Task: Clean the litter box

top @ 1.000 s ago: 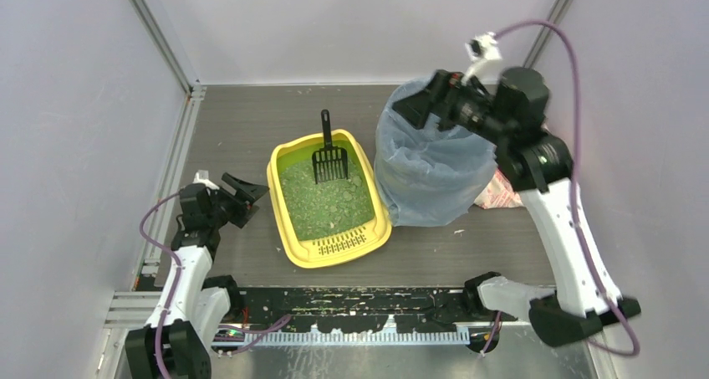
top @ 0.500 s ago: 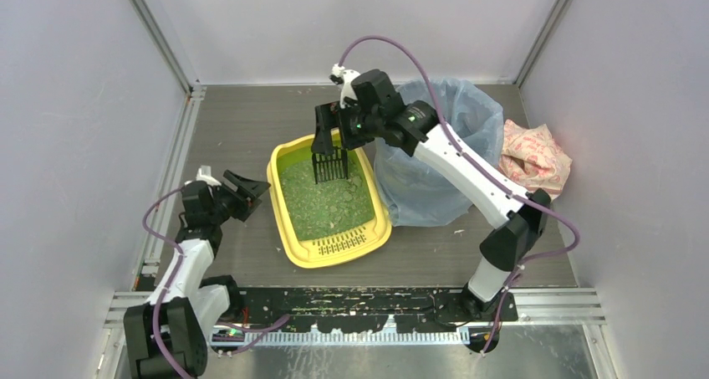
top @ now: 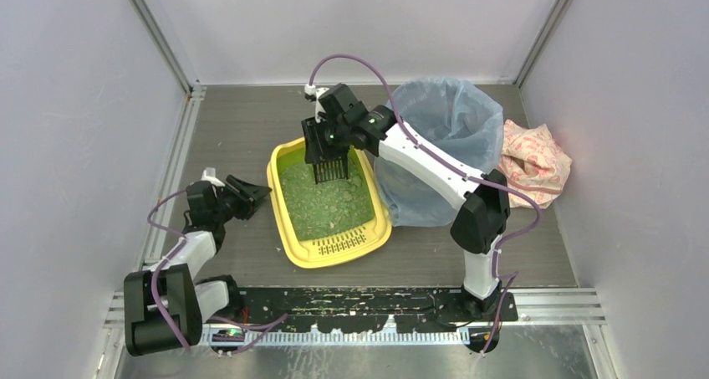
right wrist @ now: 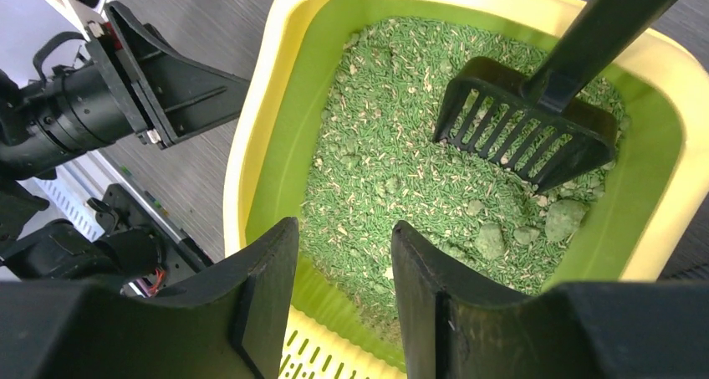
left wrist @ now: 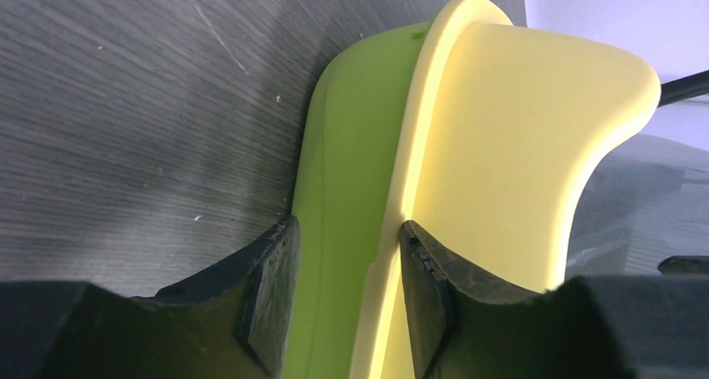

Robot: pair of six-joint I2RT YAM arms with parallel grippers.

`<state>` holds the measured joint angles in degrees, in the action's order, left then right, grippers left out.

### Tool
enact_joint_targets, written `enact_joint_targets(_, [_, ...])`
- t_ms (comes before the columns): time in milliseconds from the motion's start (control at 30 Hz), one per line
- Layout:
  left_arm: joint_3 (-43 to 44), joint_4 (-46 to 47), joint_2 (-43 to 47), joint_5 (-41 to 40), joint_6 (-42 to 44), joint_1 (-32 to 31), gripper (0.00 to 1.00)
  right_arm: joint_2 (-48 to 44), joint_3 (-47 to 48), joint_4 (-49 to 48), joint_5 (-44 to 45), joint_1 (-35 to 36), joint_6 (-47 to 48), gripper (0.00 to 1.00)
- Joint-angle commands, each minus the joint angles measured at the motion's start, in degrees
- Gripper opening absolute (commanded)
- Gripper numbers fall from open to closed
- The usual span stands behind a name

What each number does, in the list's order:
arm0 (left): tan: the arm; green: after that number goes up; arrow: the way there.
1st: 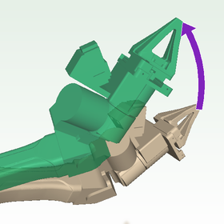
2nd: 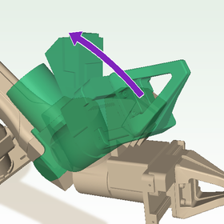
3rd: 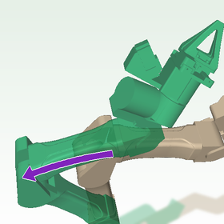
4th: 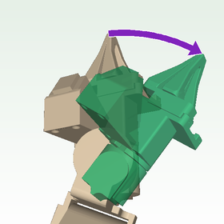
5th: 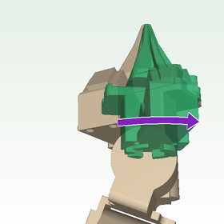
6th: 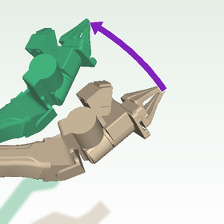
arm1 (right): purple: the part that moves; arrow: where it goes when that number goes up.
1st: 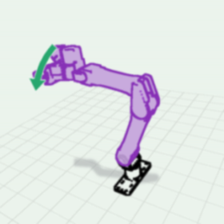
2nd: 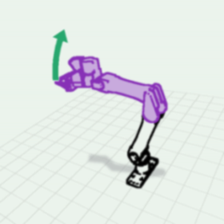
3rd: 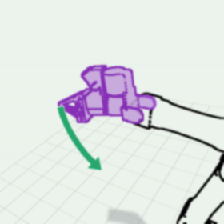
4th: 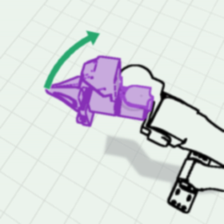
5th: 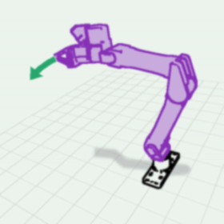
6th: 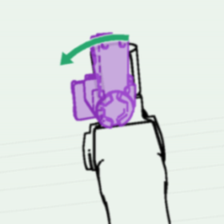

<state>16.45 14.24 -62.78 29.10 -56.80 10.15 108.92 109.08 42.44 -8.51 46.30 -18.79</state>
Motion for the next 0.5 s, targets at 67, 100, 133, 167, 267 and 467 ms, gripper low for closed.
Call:
enact_joint_targets(67, [-1.16,10.52,-3.16,2.91,-0.98,0.43,0.42,-1.93,-1.28,-3.3,0.84,0.19,-0.68,0.51])
enact_joint_targets(100, [-1.48,12.23,-3.97,3.42,-1.36,0.4,0.41,-2.02,-1.58,-3.32,0.92,0.19,-0.64,0.51])
enact_joint_targets(133, [-1.88,14.06,-4.94,3.93,-1.91,0.37,0.4,-2.05,-1.88,-3.39,1.06,0.19,-0.65,0.51])
enact_joint_targets(167, [-2.27,16.32,-6.12,4.51,-2.69,0.36,0.39,-2.13,-2.21,-3.53,1.19,0.19,-0.64,0.51])
enact_joint_targets(267, [-3.7,23.28,-9.99,6.15,-4.63,0.39,0.36,-2.27,-2.99,-3.74,1.13,0.19,-0.64,0.51])
enact_joint_targets(467, [-5.42,35.02,-18.58,8.71,-6.59,0.39,0.26,-2.95,-4.99,-4.47,1.03,0.2,-0.64,0.53])
